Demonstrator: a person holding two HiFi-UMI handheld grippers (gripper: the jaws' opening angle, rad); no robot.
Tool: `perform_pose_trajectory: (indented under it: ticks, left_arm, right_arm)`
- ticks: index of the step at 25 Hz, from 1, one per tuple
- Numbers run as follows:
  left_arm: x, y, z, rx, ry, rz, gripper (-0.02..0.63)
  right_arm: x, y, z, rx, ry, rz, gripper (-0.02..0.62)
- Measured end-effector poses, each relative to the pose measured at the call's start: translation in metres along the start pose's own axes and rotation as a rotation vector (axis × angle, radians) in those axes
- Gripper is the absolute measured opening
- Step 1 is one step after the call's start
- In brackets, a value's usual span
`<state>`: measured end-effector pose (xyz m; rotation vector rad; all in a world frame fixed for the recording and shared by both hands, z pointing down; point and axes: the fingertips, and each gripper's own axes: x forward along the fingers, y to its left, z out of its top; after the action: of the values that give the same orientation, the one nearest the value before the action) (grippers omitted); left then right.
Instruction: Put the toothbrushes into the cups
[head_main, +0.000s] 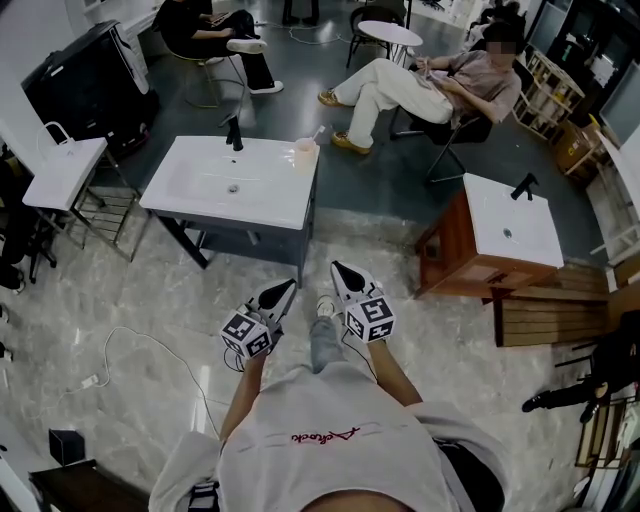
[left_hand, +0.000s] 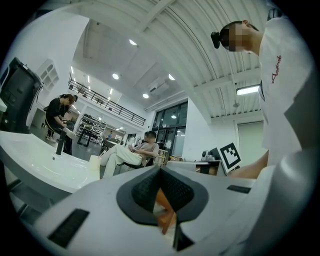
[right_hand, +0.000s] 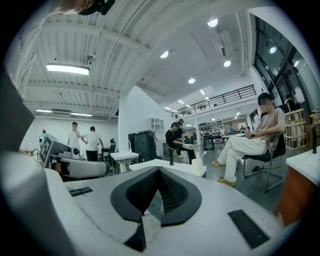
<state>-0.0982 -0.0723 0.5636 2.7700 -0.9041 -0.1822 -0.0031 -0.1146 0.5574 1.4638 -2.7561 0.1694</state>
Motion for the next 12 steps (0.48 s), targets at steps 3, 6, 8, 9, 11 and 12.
perform_pose_trajectory:
  ticks: [3, 6, 8, 9, 11, 12]
  left_arm:
    - [-0.0019, 0.0001, -0.0009, 0.0, 0.002, 0.003, 0.014]
    - [-0.0032, -0.0006, -0.0026, 0.0, 0.007, 0.004, 0.014]
    - [-0.0038, -0.0017, -0.0038, 0.002, 0.009, 0.003, 0.014]
    - [-0.004, -0.0023, -0.0044, 0.002, 0.011, 0.003, 0.014]
    - [-0.0034, -0.0035, -0.0043, 0.0, 0.015, 0.001, 0.014]
    - [-0.0028, -0.0037, -0.0041, 0.0, 0.016, 0.0, 0.014]
  right_arm:
    - [0.0003, 0.0022, -0.0012, 0.001, 0.001, 0.003, -0.002]
    - [-0.0007, 0.0028, -0.0023, 0.002, 0.0, 0.005, -0.002]
    - [-0.0024, 0.0025, -0.0034, 0.004, 0.0, 0.004, -0.002]
    - [-0.0032, 0.0023, -0.004, 0.004, 0.001, 0.003, -0.002]
    - [-0.004, 0.0015, -0.0051, 0.003, 0.004, 0.001, -0.002]
    - [-0.0043, 0.0008, -0.0055, 0.003, 0.005, -0.001, -0.002]
